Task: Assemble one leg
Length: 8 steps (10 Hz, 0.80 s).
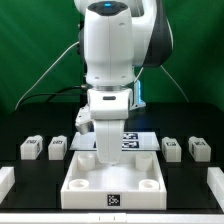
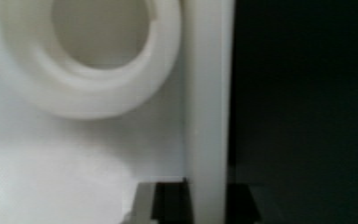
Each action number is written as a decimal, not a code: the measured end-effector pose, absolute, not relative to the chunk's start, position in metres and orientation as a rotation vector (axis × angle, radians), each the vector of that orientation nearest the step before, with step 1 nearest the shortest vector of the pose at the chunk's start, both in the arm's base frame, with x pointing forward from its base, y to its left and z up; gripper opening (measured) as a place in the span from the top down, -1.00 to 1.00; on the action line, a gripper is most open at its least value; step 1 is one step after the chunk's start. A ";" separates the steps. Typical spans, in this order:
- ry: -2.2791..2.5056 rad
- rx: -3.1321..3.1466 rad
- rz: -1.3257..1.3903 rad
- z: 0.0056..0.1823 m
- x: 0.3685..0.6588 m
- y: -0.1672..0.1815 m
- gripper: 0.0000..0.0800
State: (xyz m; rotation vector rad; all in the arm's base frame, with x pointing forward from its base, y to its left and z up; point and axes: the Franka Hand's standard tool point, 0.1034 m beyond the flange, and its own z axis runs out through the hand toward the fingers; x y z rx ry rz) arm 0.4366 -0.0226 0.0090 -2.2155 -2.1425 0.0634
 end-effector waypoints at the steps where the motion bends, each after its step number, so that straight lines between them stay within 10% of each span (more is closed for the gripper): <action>1: -2.143 -2.216 0.062 0.009 0.437 -0.023 0.85; 8: -2.146 -2.219 0.024 0.009 0.452 0.002 0.85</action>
Offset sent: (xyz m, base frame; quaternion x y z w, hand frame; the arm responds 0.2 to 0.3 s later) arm 0.0000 0.0000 0.0000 0.0000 0.0000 0.0000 1.0000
